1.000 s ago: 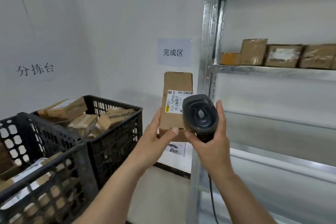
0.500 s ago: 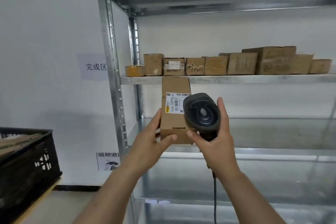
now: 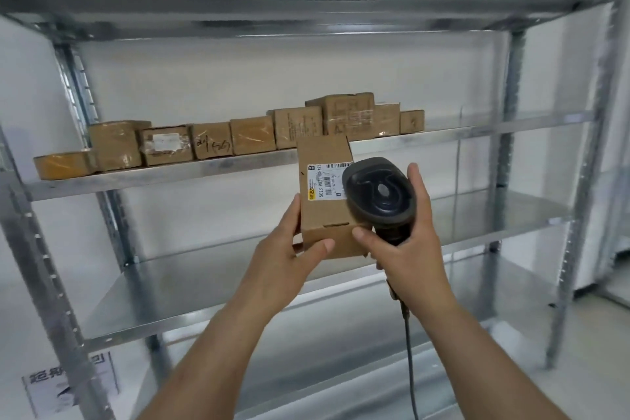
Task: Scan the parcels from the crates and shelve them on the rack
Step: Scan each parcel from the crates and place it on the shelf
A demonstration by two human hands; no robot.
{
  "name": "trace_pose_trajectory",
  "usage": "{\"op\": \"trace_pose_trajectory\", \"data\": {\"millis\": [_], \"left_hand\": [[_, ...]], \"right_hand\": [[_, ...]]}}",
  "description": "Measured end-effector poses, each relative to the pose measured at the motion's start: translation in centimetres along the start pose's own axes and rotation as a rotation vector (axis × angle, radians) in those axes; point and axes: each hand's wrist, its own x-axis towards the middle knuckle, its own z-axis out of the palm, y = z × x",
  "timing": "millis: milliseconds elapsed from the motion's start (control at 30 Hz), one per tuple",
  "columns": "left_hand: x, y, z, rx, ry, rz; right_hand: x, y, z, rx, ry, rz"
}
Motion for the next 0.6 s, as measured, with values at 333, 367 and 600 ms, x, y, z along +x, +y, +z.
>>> {"op": "trace_pose_trajectory", "data": {"millis": [333,367,600], "left_hand": [[7.8,1.7,10.2,-0.053,-0.189,0.096],[8.7,1.9,11.0,-0.052,-0.201,0.113],[16.6,2.7,16.5,-0.081,-0.228,0.199]], "right_hand": [[4.1,3.8,-9.4,-0.098,0.211,-0.019],[4.8,4.2,-10.1,-0.110,0.224,-0.022],[11.6,7.9,-14.4,-0.086,0.356,-0.068]]}}
